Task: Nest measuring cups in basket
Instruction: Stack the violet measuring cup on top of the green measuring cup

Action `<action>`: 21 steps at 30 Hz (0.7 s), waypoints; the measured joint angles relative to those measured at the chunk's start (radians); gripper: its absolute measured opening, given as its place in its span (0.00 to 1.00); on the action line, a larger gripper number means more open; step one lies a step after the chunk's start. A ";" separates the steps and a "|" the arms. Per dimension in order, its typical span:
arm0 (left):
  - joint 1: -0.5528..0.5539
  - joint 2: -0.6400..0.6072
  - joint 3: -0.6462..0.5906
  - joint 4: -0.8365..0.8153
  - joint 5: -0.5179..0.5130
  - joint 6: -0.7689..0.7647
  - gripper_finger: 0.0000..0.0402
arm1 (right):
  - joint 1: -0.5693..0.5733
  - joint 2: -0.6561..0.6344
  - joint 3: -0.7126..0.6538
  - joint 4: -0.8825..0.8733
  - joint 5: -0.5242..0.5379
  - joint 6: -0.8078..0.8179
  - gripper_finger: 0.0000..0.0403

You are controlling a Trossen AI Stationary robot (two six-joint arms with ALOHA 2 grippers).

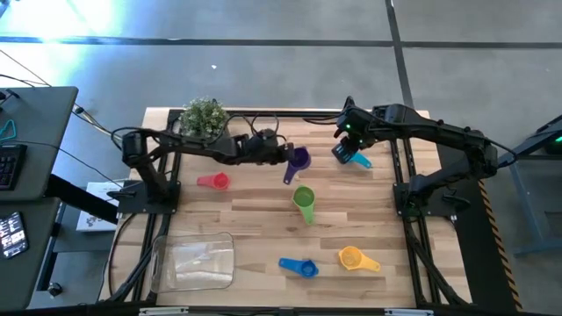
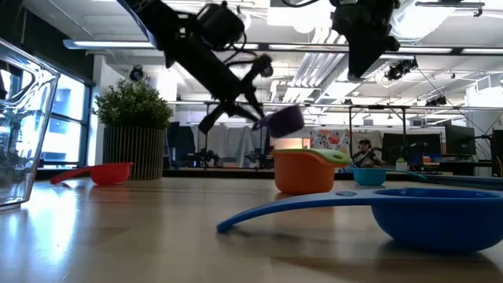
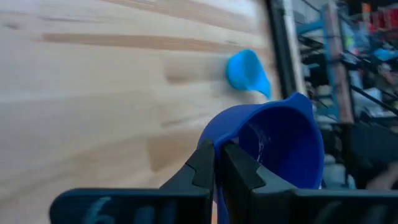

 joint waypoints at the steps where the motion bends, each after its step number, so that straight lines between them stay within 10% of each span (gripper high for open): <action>1: -0.012 -0.009 0.000 -0.002 -0.003 0.001 0.01 | 0.006 0.000 0.000 0.000 -0.013 0.019 0.25; 21: -0.225 -0.178 0.000 -0.218 -0.028 0.074 0.02 | 0.421 0.000 0.000 0.285 0.107 0.550 0.25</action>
